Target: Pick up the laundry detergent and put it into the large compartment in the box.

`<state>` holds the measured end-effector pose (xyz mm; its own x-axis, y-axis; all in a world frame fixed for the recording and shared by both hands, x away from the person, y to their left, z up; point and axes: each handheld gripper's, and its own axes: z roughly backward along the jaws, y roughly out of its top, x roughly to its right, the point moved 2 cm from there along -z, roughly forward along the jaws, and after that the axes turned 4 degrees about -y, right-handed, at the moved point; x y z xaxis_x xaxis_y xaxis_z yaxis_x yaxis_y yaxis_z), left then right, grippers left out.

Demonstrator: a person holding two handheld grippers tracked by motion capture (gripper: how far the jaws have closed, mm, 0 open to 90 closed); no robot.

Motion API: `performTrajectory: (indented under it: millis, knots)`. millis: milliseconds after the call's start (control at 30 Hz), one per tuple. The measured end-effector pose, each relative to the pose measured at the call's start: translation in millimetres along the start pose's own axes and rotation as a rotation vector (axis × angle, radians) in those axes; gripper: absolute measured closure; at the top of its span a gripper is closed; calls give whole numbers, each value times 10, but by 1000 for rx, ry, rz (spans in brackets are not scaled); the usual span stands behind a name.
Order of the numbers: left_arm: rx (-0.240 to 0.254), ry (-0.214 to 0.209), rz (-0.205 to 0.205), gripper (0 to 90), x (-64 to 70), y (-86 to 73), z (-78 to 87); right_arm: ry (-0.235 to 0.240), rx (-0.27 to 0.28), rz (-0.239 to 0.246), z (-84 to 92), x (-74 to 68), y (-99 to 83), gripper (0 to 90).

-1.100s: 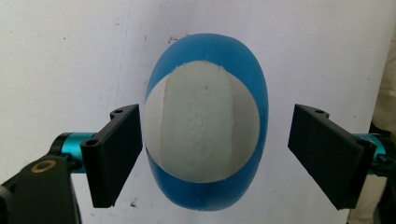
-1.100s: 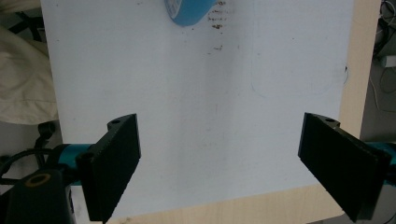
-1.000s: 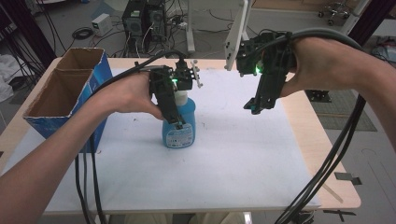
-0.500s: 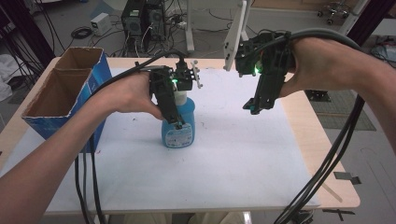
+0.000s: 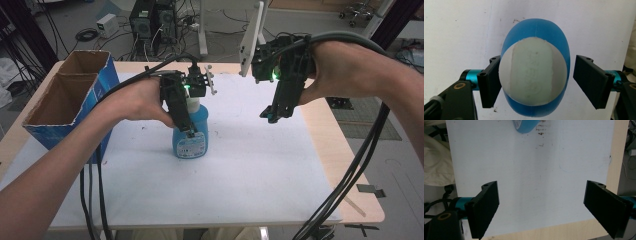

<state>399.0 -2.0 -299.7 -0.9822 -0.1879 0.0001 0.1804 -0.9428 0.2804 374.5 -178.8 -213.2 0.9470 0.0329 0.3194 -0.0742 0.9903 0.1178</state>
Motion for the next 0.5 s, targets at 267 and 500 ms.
performTrajectory:
  millis: [267, 500]
  knots:
    - [-2, 11, 2, 285, 2, 9, -19, -1, 0, -1, -2, -2, -4, 122]
    - [-9, 11, 1, 303, -7, 12, -22, 0, 1, -2, -2, -2, -7, 122]
